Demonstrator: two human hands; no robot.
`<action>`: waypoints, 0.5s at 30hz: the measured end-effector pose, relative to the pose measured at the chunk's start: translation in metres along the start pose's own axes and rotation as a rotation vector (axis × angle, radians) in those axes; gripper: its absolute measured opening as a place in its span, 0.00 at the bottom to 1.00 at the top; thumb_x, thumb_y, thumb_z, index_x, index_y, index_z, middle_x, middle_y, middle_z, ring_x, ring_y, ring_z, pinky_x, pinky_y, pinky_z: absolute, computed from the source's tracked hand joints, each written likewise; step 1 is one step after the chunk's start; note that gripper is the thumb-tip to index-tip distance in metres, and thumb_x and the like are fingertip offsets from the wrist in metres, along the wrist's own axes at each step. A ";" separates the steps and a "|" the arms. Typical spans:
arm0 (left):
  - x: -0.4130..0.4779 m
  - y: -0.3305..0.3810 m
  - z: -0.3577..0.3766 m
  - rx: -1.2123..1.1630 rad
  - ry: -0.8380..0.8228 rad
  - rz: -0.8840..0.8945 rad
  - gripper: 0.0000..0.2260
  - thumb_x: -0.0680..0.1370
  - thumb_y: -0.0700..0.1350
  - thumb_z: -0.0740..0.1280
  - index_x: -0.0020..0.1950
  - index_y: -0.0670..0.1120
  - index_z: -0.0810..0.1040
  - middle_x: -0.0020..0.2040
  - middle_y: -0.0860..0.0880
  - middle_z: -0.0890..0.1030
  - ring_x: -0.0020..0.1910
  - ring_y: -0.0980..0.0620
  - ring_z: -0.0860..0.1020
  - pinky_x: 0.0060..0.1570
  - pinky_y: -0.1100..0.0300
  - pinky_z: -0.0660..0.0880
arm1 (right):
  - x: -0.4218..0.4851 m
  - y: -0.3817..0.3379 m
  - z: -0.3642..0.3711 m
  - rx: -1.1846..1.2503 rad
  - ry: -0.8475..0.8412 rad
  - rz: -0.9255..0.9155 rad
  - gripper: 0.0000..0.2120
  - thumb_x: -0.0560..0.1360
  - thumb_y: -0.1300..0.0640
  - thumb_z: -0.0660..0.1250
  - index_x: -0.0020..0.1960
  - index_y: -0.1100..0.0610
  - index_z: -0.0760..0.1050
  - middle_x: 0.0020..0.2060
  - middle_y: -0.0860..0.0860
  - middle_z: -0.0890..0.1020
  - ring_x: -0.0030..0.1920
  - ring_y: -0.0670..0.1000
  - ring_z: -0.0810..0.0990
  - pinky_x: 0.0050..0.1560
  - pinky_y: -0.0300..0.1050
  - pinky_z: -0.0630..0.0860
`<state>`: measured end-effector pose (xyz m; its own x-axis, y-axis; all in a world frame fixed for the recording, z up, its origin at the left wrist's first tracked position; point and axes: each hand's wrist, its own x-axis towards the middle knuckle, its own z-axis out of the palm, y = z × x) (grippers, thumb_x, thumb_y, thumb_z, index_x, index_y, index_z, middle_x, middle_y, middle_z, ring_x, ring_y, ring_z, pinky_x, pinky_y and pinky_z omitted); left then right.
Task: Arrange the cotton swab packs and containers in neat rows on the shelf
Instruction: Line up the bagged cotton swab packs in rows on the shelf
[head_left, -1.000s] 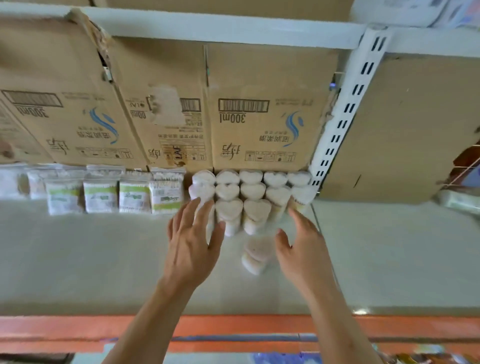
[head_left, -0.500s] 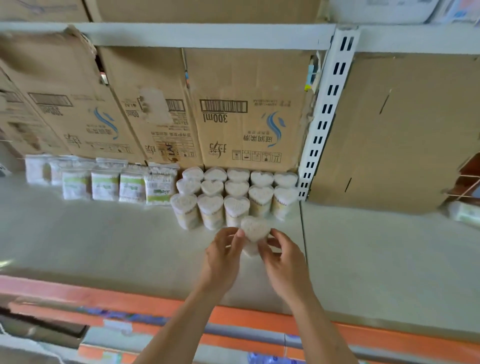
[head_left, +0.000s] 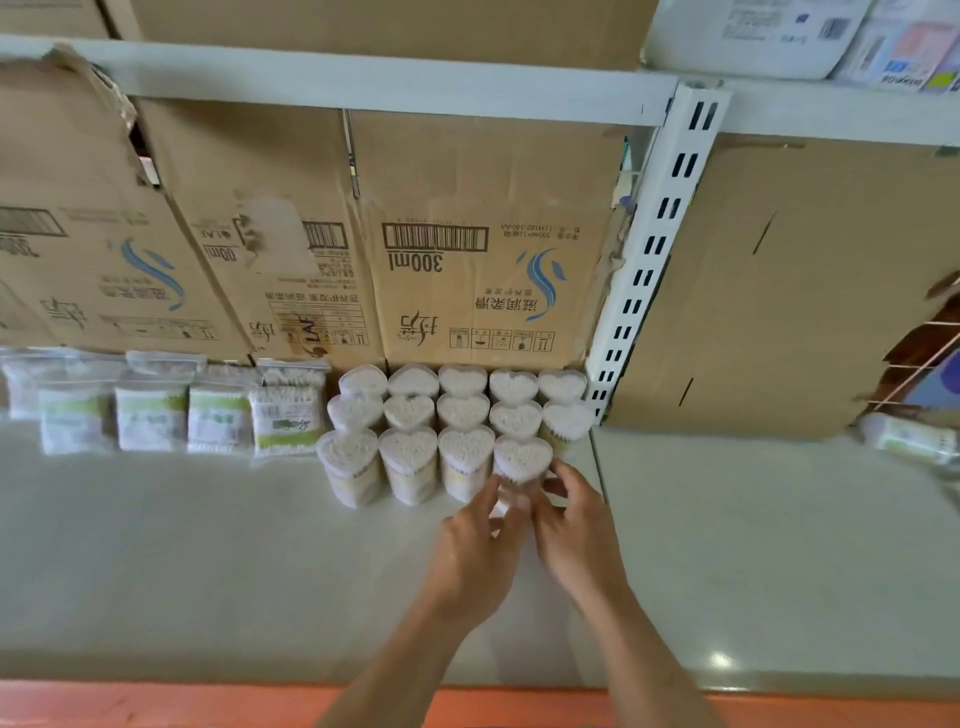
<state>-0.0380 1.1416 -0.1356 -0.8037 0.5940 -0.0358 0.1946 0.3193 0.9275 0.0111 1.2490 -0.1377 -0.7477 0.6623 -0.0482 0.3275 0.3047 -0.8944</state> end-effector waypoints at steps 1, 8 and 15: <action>0.001 -0.001 0.000 0.018 0.002 -0.003 0.07 0.80 0.54 0.58 0.55 0.60 0.75 0.40 0.55 0.82 0.33 0.62 0.77 0.31 0.67 0.70 | 0.000 0.000 0.001 0.003 0.005 0.008 0.14 0.77 0.48 0.65 0.61 0.50 0.75 0.49 0.40 0.82 0.45 0.33 0.78 0.40 0.25 0.71; -0.005 0.001 -0.007 0.356 0.273 0.224 0.07 0.76 0.51 0.64 0.45 0.51 0.80 0.40 0.57 0.82 0.39 0.57 0.80 0.34 0.61 0.75 | -0.004 0.012 -0.022 -0.112 0.075 0.018 0.22 0.78 0.62 0.62 0.71 0.57 0.67 0.62 0.51 0.76 0.55 0.46 0.78 0.50 0.26 0.68; 0.015 0.043 0.031 0.400 0.217 0.597 0.14 0.75 0.47 0.61 0.56 0.45 0.79 0.54 0.49 0.80 0.55 0.52 0.76 0.56 0.58 0.72 | -0.008 0.040 -0.089 -0.241 0.310 0.044 0.24 0.79 0.60 0.62 0.74 0.57 0.64 0.70 0.53 0.71 0.70 0.51 0.68 0.64 0.31 0.58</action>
<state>-0.0237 1.1870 -0.1083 -0.5822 0.6049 0.5432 0.7885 0.2573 0.5586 0.0814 1.3167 -0.1332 -0.5316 0.8427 0.0852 0.5094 0.3985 -0.7627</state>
